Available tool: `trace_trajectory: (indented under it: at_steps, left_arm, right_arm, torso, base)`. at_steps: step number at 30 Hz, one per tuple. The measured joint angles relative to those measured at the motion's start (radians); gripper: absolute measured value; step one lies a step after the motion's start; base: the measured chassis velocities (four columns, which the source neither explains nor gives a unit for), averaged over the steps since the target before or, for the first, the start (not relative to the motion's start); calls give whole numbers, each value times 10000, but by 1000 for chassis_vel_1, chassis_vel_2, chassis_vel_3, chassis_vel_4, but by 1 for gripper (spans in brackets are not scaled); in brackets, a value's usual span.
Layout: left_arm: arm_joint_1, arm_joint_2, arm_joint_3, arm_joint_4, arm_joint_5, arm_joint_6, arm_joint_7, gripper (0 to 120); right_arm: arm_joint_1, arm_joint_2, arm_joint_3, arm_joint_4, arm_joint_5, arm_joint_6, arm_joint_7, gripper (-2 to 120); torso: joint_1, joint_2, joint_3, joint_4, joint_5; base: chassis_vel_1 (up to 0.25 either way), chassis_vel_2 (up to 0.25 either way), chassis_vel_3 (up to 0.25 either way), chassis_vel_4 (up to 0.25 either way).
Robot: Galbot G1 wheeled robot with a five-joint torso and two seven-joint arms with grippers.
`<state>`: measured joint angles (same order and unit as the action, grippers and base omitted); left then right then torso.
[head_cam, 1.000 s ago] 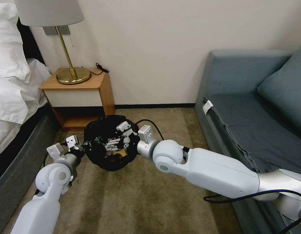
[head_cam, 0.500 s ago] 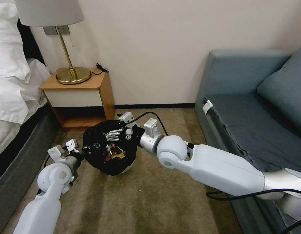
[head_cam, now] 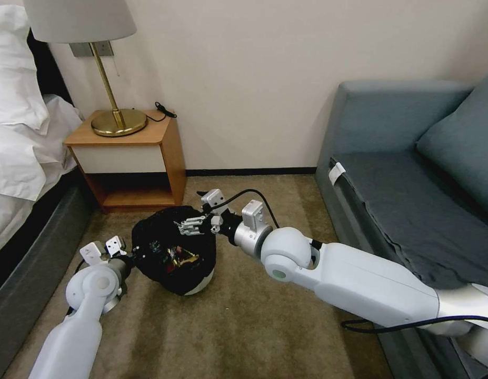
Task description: Pick up the trash bin, then pick up the garbage on the floor and place it into the trash bin.
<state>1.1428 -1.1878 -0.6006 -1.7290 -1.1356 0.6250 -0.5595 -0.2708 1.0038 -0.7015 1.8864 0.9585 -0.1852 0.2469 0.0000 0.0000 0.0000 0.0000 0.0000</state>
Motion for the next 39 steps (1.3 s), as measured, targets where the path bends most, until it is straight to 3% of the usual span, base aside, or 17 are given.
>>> trace_trajectory:
  at_steps: [25,28,38,39]
  left_arm:
    - [45,-322,33,537,455,-187,485,3]
    - [69,-314,46,493,505,-223,680,18]
    - [127,-329,54,350,1269,-715,1528,49]
    - [152,-329,44,260,1358,-895,1705,58]
  right_arm:
    - [-1225,-429,787,410,-420,72,-249,100]
    - [-1465,-490,1065,453,-590,95,-297,100]
    - [-2472,-702,2035,542,-1463,284,-459,100]
    - [-2703,-718,2356,569,-1585,298,-489,100]
  torso:
    - [-1,1,-1,3,6]
    - [0,0,0,0,-3]
    - [0,0,1,-2,-3]
    - [0,0,0,-2,-2]
  base:
    - [0,0,0,0]
    - [0,0,0,0]
    - [0,0,0,0]
    - [0,0,0,0]
